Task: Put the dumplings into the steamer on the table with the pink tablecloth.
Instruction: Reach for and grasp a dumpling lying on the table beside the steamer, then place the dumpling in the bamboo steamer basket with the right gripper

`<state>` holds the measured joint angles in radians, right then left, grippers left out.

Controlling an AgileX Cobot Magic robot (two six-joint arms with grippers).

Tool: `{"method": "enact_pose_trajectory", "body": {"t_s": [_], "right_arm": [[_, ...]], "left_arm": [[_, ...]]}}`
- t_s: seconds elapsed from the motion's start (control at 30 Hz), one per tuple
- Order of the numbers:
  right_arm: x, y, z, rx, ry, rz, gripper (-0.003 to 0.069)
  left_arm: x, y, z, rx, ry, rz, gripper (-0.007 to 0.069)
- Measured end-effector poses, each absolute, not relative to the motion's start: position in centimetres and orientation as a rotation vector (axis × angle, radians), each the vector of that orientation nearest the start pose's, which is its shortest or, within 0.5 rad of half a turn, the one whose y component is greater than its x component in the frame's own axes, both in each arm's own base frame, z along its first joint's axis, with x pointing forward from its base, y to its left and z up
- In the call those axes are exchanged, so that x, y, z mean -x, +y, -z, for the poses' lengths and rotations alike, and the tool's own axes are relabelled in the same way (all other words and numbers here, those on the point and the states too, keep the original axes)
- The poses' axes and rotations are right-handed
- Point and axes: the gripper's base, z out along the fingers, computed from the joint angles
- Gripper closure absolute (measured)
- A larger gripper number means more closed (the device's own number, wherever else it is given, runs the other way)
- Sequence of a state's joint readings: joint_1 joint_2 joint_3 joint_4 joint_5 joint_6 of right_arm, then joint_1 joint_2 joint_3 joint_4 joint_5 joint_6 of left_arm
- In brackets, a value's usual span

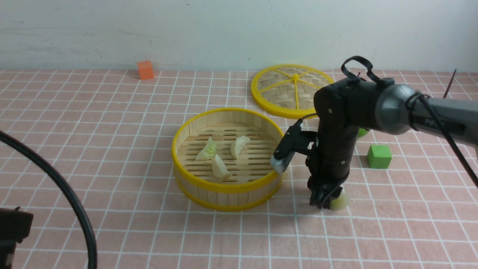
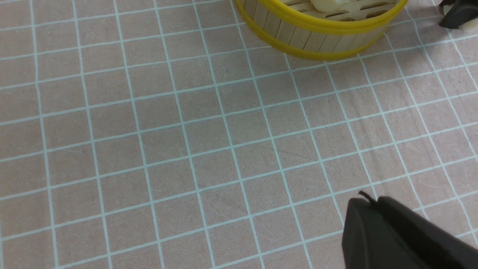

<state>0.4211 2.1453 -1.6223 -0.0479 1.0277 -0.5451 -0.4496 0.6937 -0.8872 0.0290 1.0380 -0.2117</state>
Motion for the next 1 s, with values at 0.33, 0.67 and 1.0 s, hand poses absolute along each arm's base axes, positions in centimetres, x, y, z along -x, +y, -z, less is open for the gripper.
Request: {"method": "enact_pose_trajectory", "body": {"t_s": [0.33, 0.67, 1.0], "right_arm": [[-39.5, 19.3, -21.7, 1.35, 2.595, 0.062, 0.041], [-39.7, 26.0, -25.3, 1.136, 2.325, -0.155, 0.0426], [-41.8, 26.5, -20.7, 0.96, 2.399, -0.17, 0.0445]], "left_arm": [[-9.9, -4.5, -36.1, -0.283, 2.329, 0.293, 0.0605], [-9.9, -4.5, -36.1, -0.283, 2.329, 0.293, 0.0603], [-9.9, -4.5, -36.1, -0.283, 2.329, 0.293, 0.0591]]}}
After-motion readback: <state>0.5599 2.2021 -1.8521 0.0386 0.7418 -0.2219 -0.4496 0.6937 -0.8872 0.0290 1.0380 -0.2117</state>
